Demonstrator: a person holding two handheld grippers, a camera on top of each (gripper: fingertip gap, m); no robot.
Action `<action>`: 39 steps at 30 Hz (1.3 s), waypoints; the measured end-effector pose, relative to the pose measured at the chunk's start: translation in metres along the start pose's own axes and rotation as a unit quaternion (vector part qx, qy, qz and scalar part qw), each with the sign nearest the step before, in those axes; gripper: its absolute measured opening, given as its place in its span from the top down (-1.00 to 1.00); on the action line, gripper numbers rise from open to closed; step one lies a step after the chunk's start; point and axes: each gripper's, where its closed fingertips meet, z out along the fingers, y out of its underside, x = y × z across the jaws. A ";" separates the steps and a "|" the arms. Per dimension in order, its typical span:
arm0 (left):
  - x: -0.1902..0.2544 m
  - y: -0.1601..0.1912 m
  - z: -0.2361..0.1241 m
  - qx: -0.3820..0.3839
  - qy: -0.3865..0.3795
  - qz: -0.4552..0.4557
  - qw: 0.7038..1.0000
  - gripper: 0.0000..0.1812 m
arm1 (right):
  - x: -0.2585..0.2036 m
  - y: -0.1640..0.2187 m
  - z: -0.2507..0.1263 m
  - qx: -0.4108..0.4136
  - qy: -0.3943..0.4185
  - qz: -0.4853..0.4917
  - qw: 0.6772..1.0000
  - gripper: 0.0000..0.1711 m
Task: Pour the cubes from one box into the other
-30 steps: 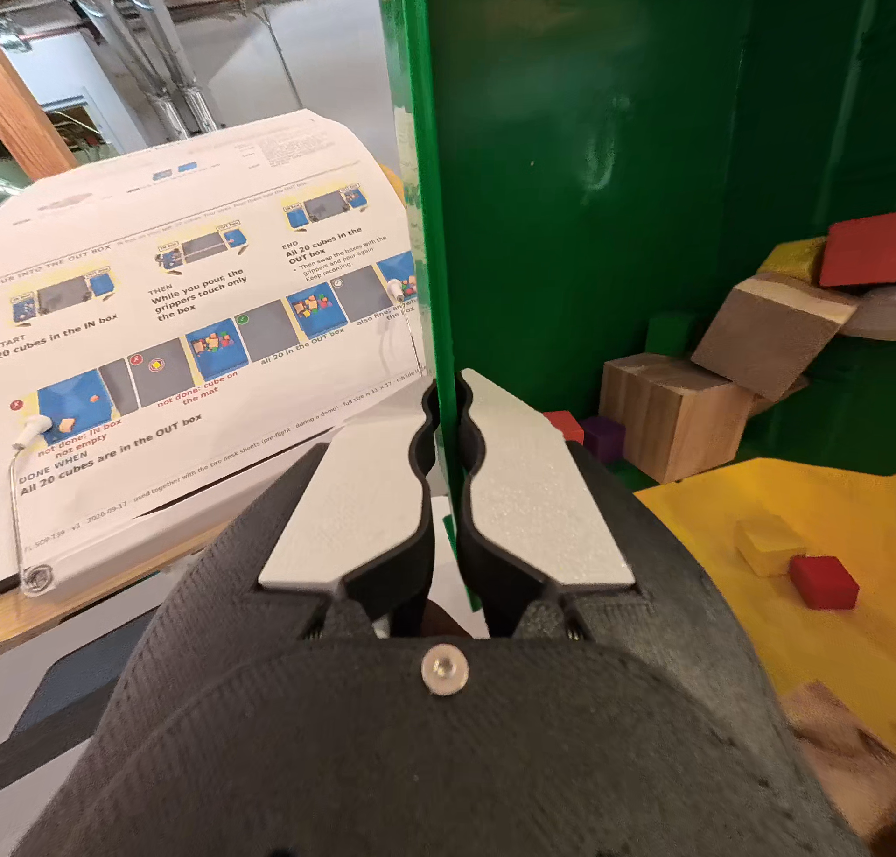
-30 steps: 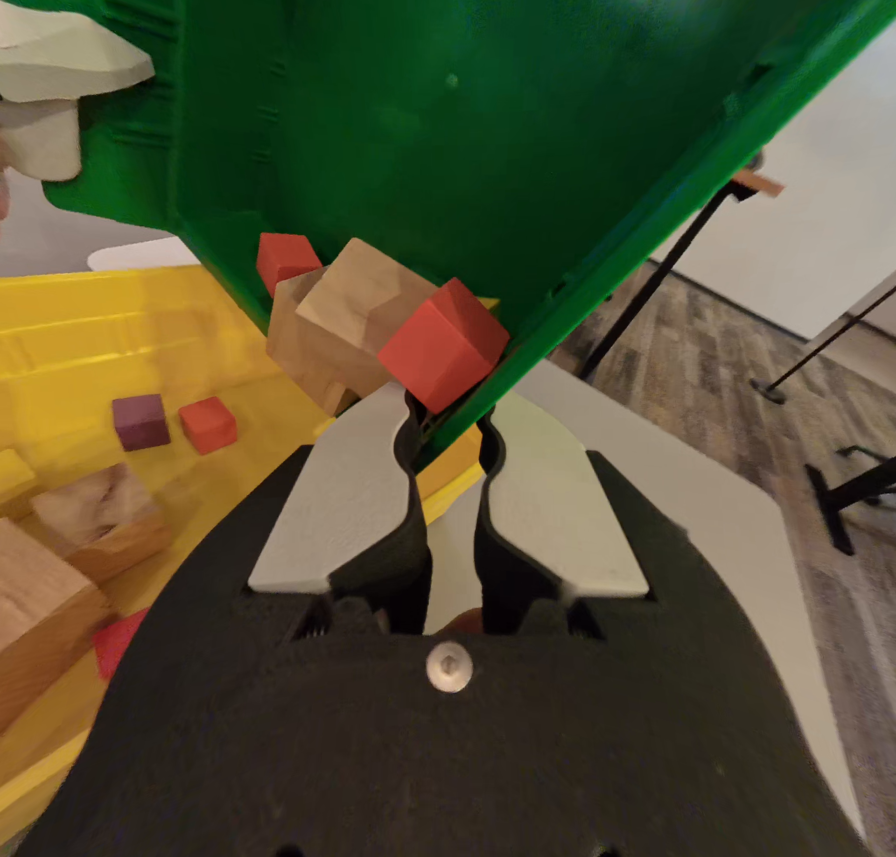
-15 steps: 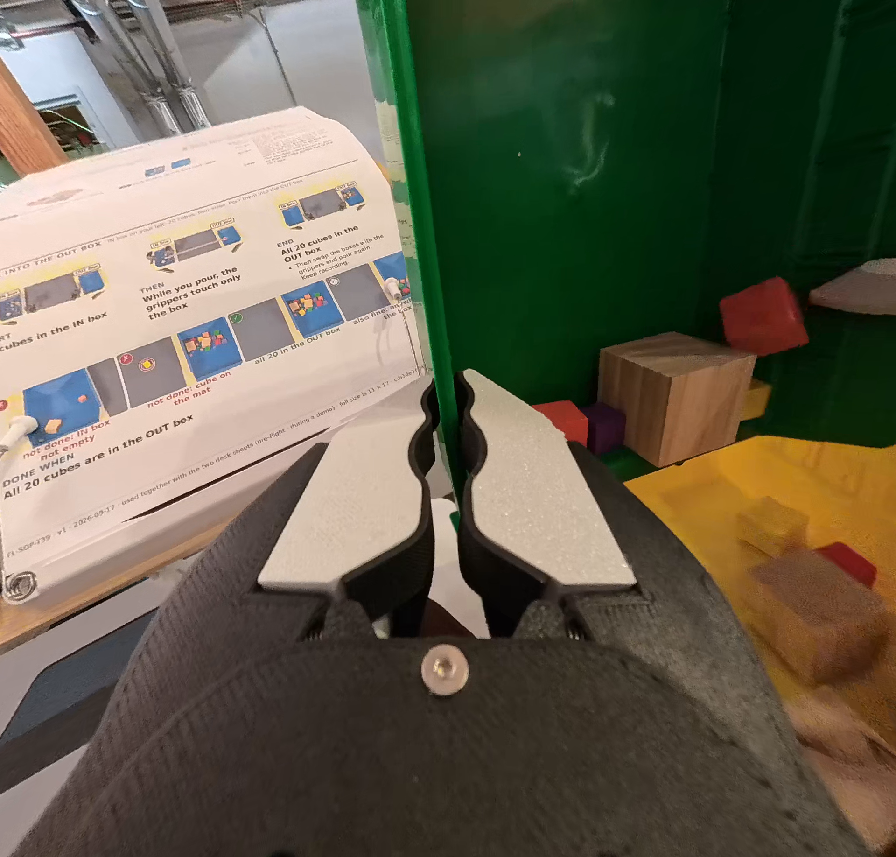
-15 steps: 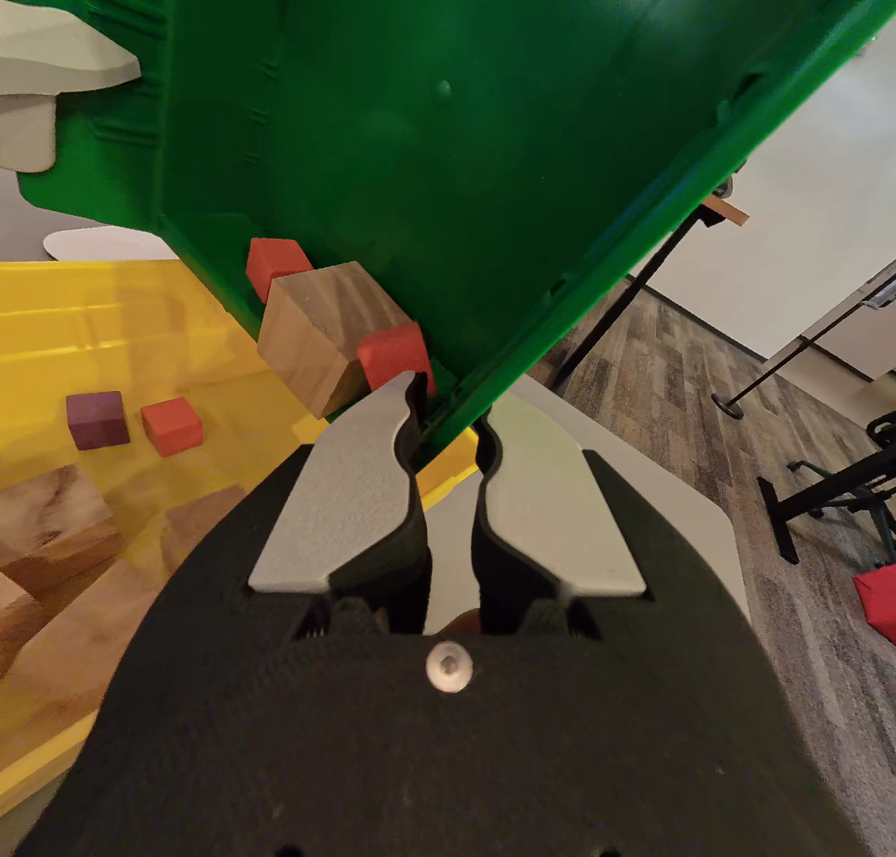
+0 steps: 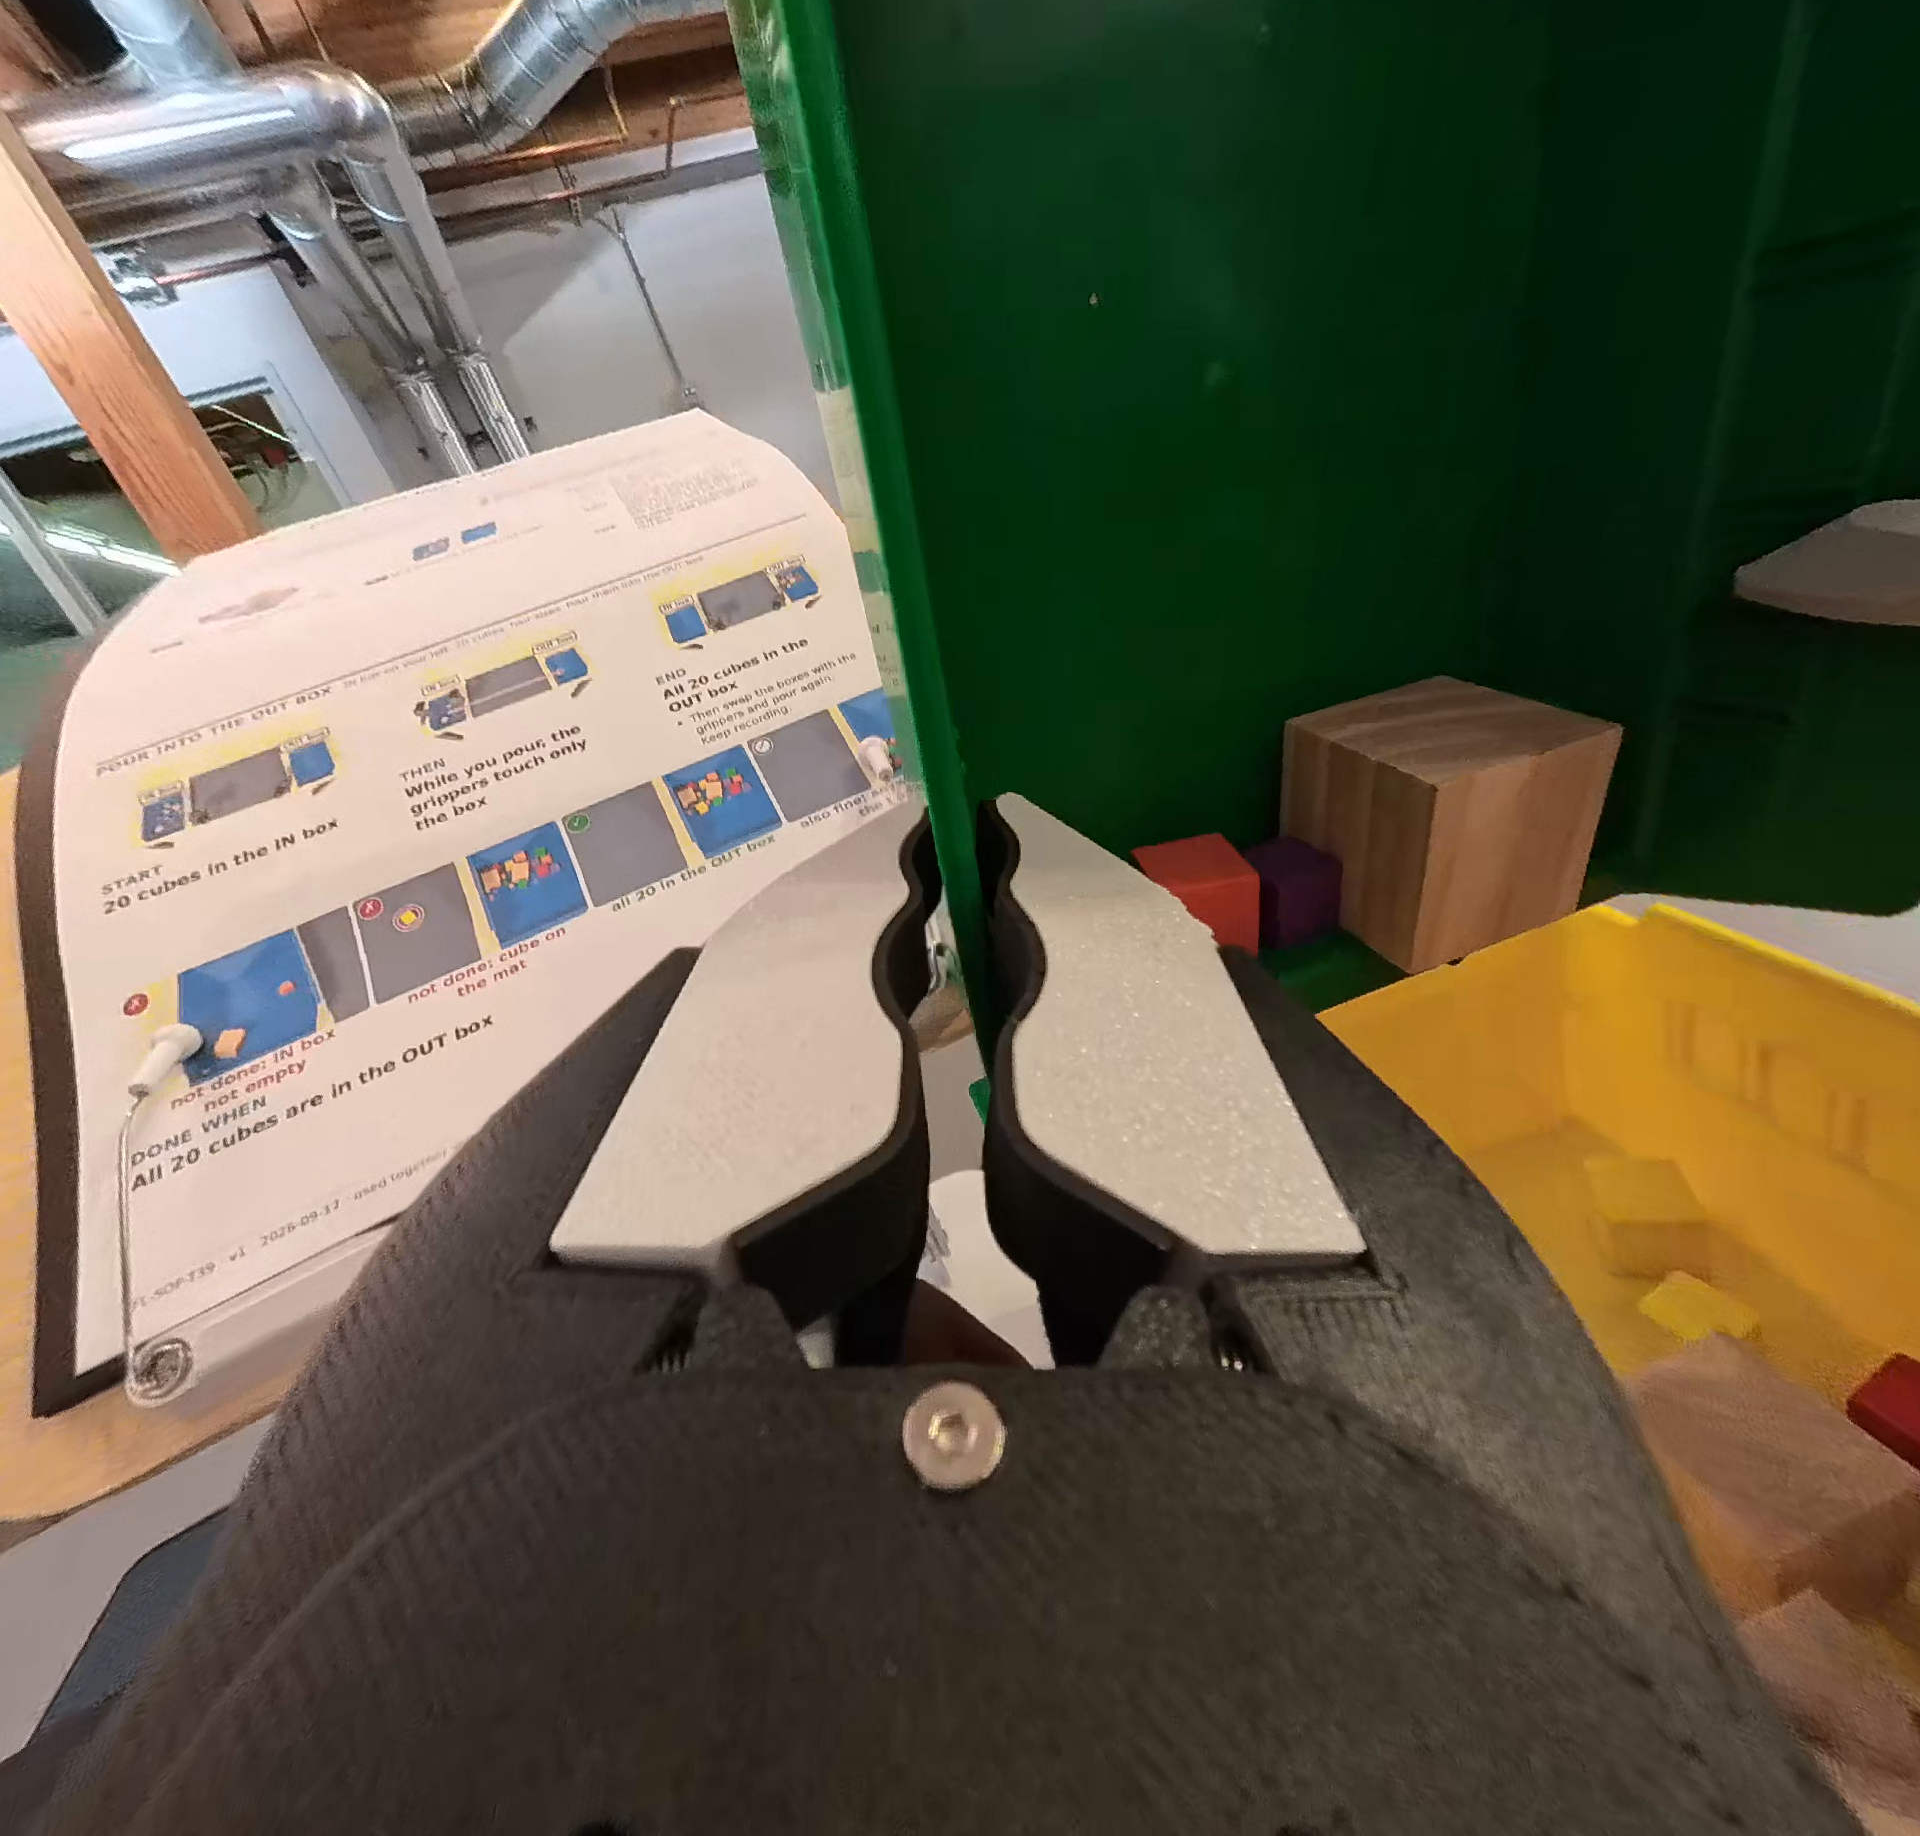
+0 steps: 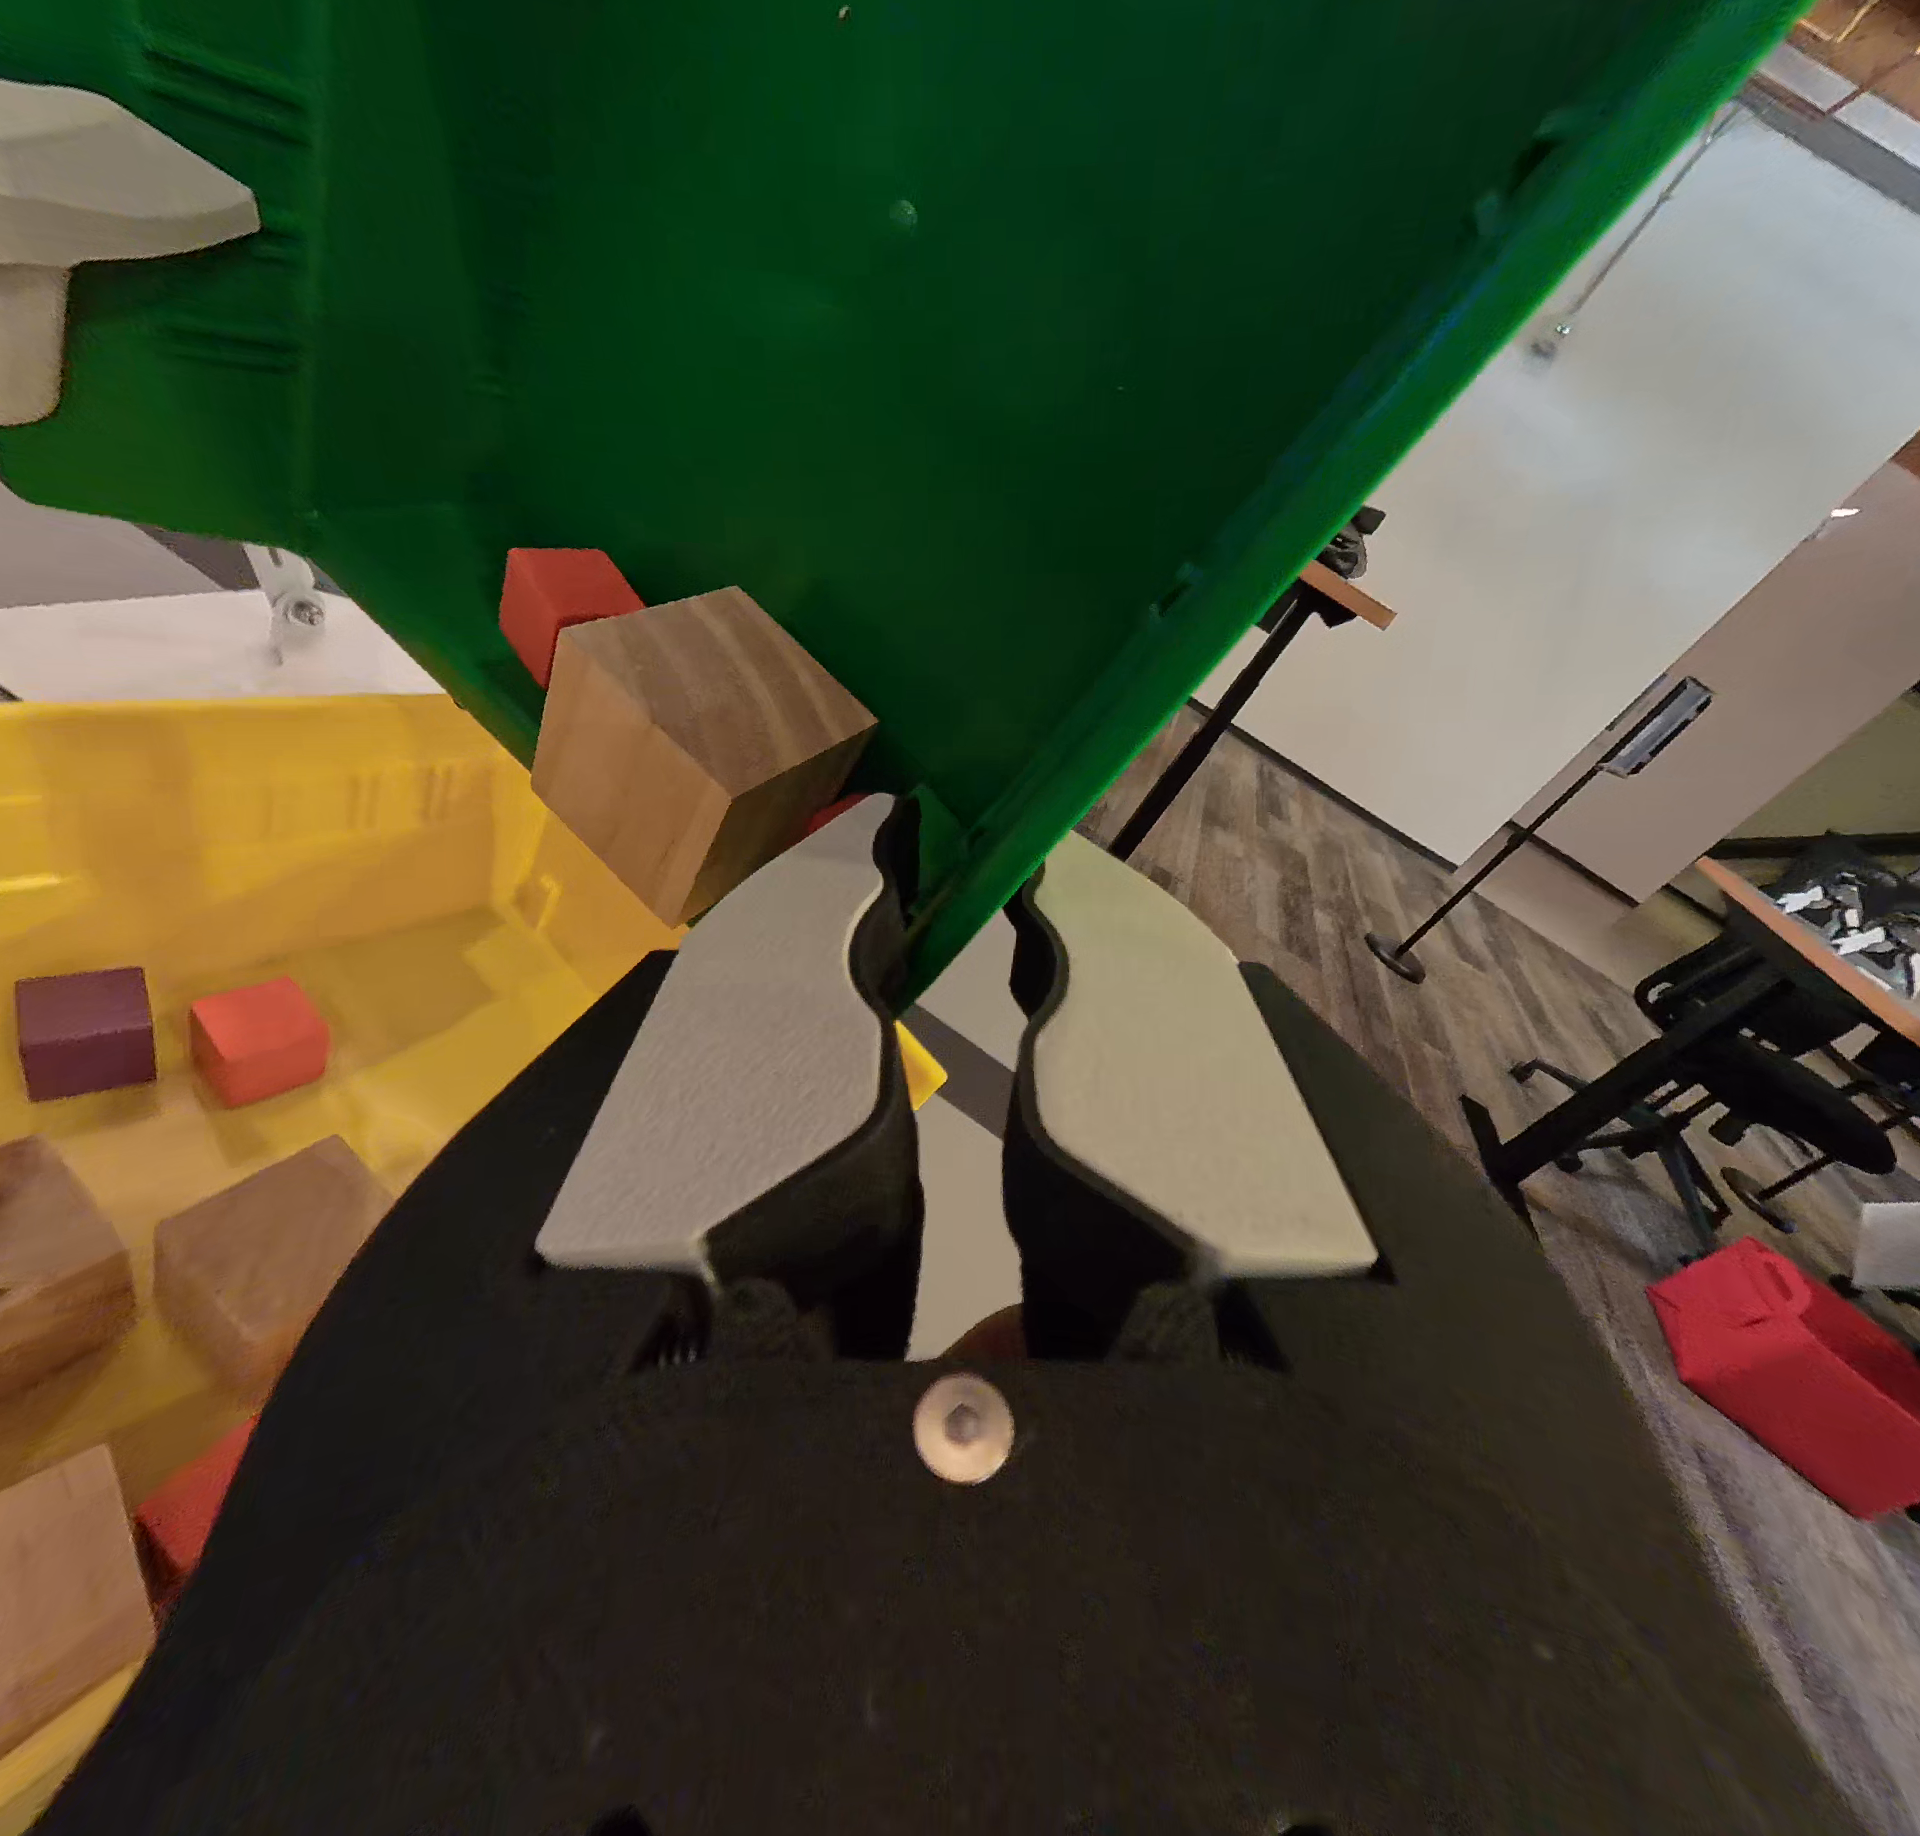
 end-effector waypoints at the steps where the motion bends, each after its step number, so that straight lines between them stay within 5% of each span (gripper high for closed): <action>1: -0.001 -0.003 0.000 0.004 0.001 -0.002 1.000 0.92 | 0.002 -0.003 -0.001 0.005 0.002 0.002 1.000 0.88; 9: 0.002 -0.008 -0.001 -0.013 0.058 -0.078 0.995 0.85 | 0.013 -0.028 -0.003 0.031 0.039 -0.021 0.999 0.92; 26: -0.003 0.007 0.003 -0.017 0.022 -0.029 0.999 0.91 | 0.002 -0.015 0.001 0.048 0.026 0.048 0.997 0.91; 39: -0.011 -0.038 -0.011 0.051 -0.019 -0.003 0.999 0.93 | 0.009 -0.052 -0.018 0.096 0.040 0.036 0.994 0.90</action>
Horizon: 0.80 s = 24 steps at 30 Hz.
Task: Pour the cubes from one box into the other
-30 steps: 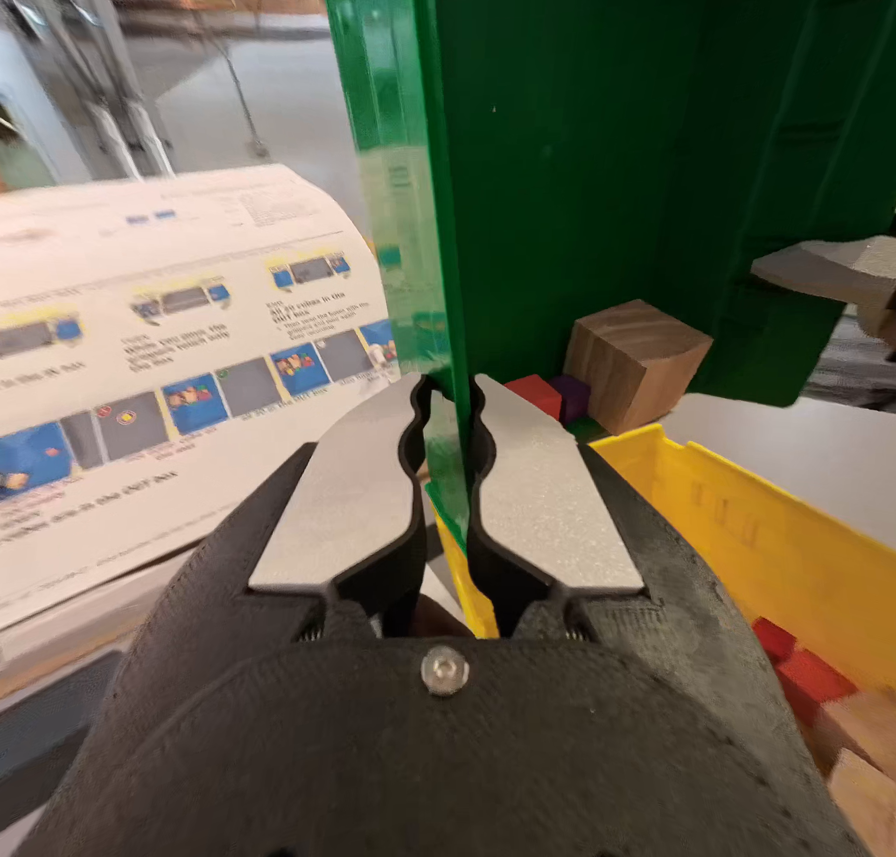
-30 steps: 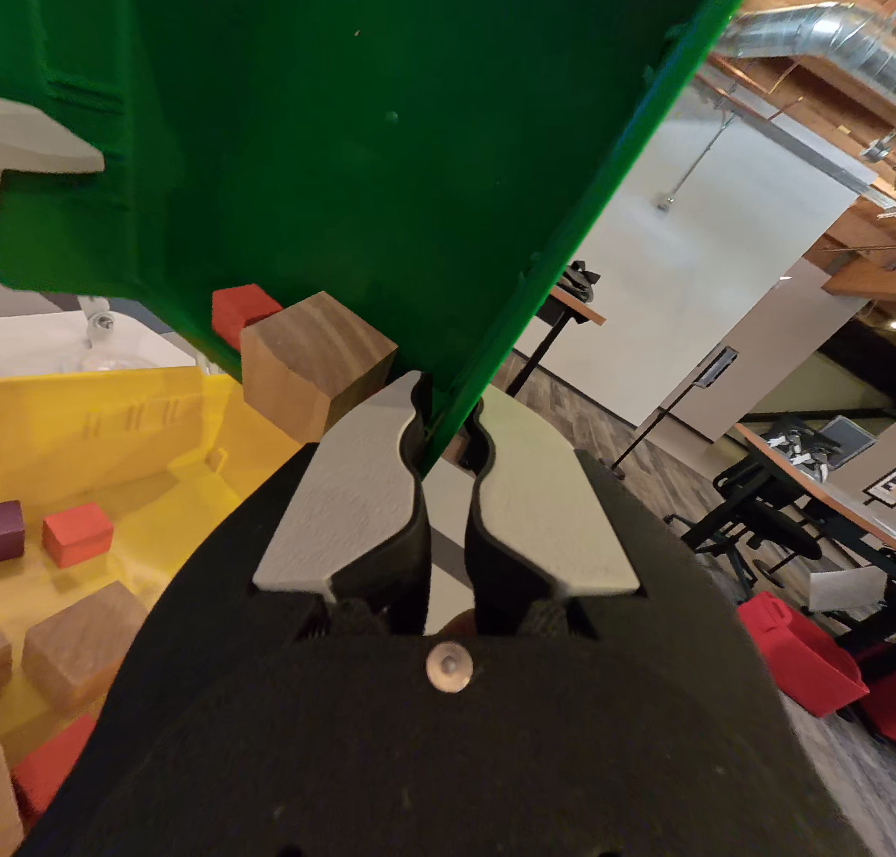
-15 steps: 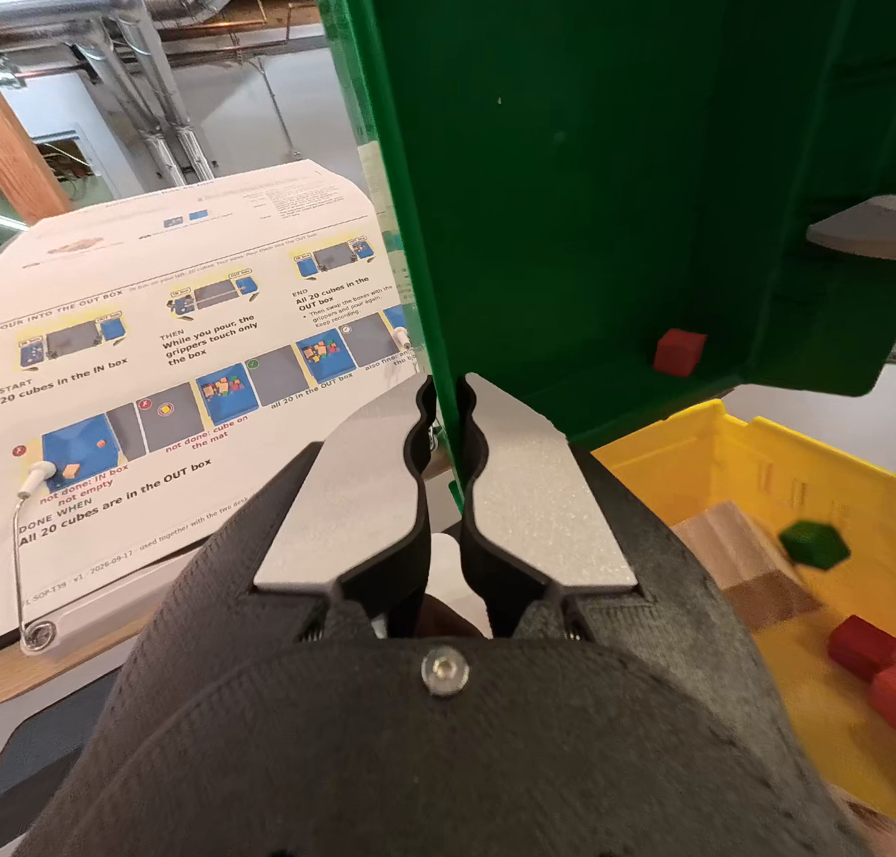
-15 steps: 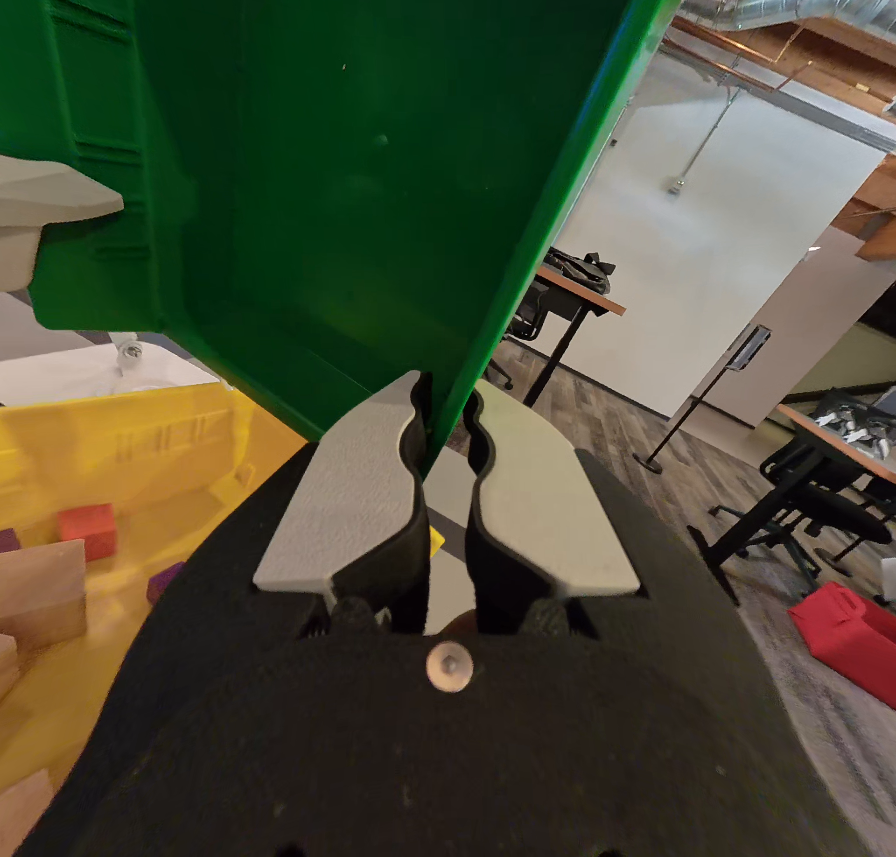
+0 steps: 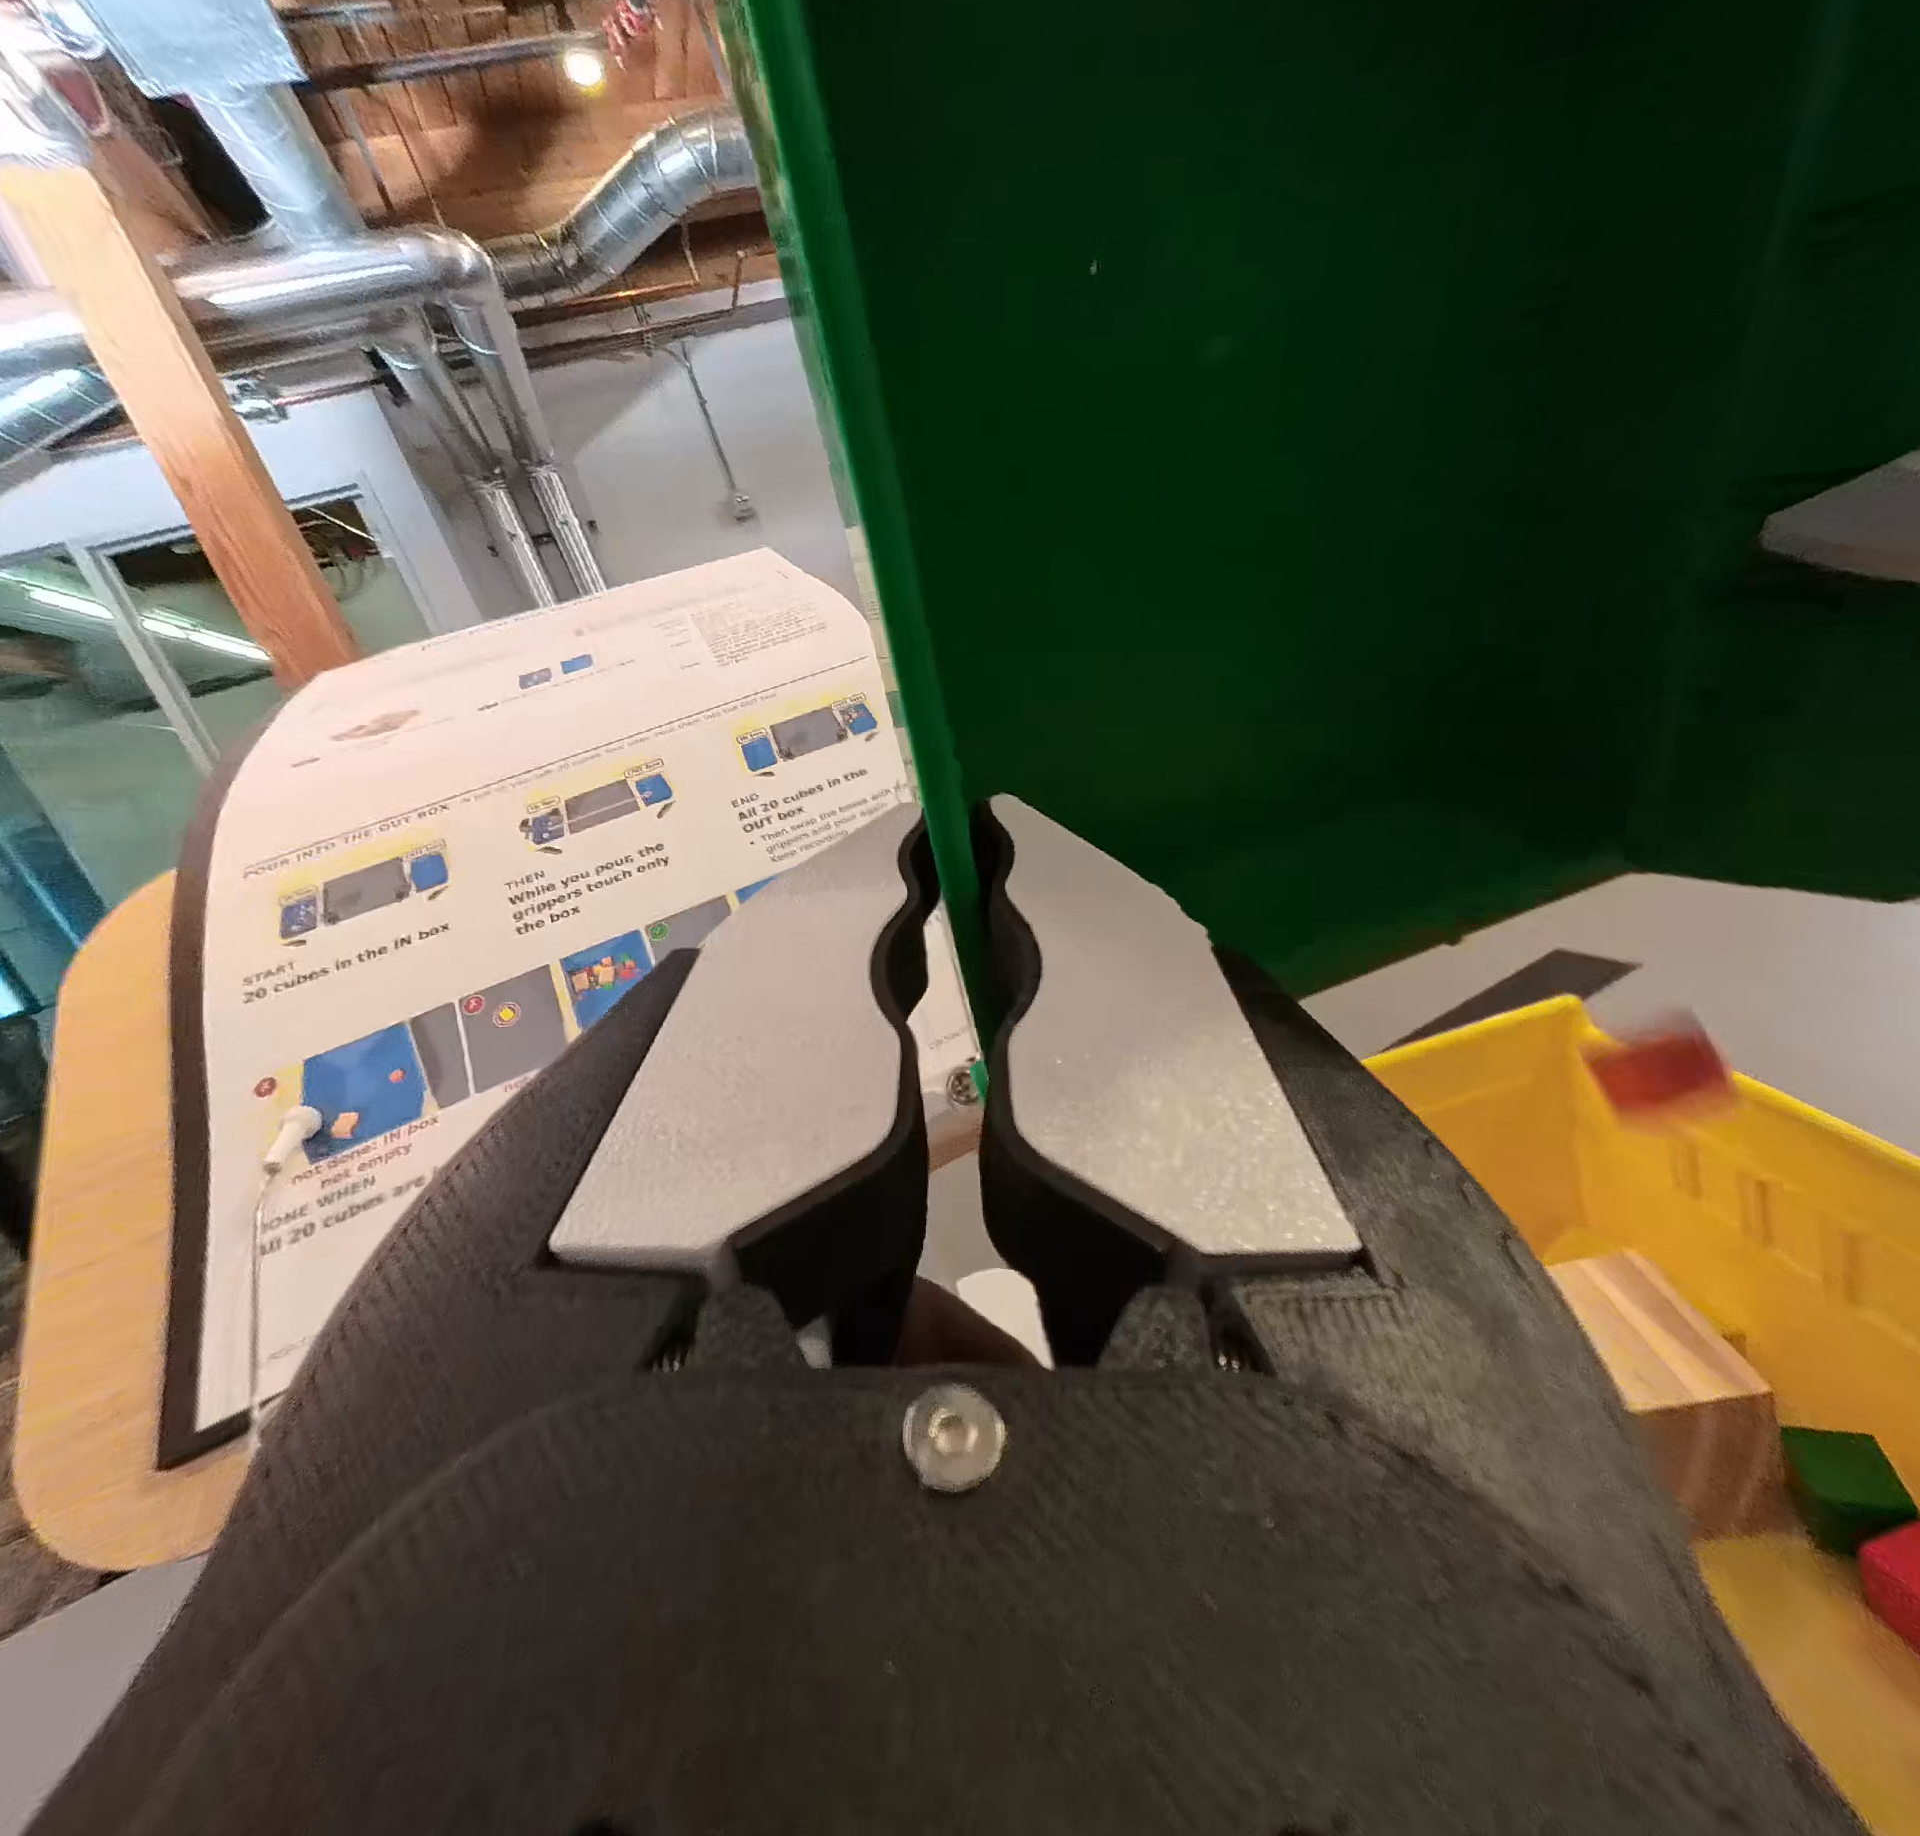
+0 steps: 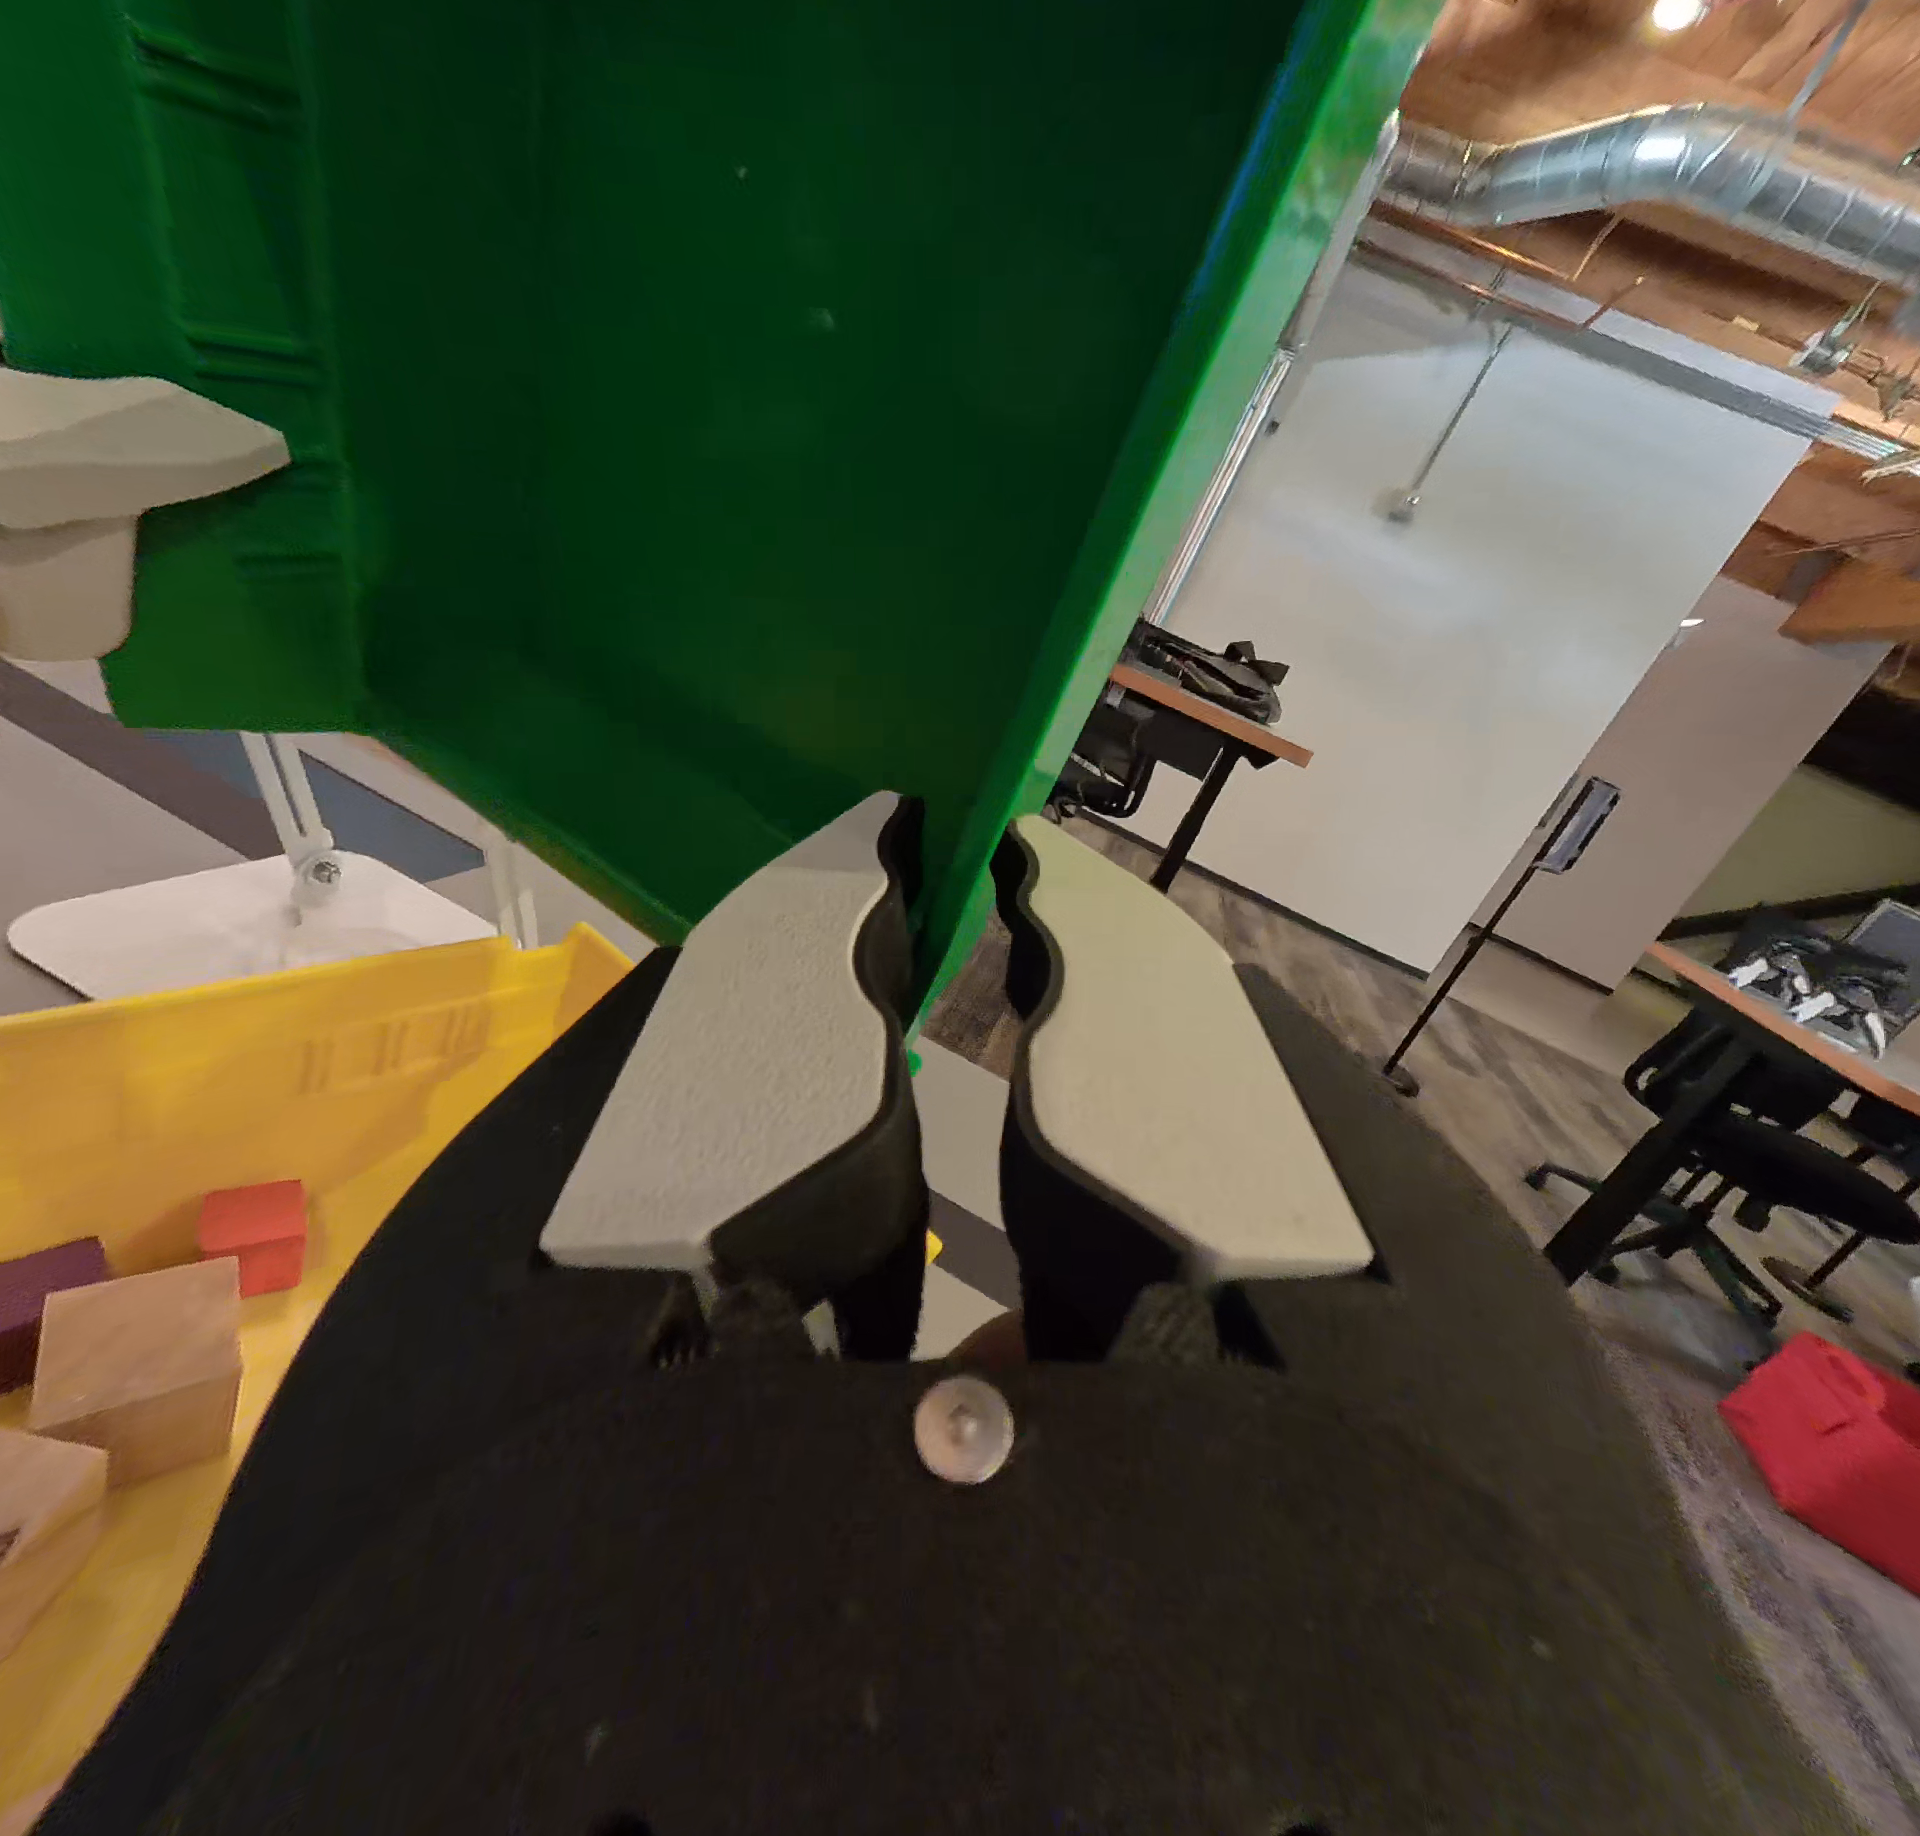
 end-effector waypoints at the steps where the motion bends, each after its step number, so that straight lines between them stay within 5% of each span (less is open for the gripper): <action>1: -0.002 0.001 0.001 0.004 -0.001 -0.010 1.000 0.93 | -0.001 0.003 0.003 -0.004 -0.004 0.003 1.000 0.90; 14: -0.039 -0.026 -0.025 -0.039 0.004 -0.014 0.999 0.92 | -0.035 -0.035 0.006 -0.040 -0.056 -0.012 0.998 0.88; 24: -0.130 -0.023 -0.144 -0.148 -0.014 -0.014 0.989 0.93 | -0.172 -0.084 0.002 -0.117 -0.163 0.020 0.980 0.87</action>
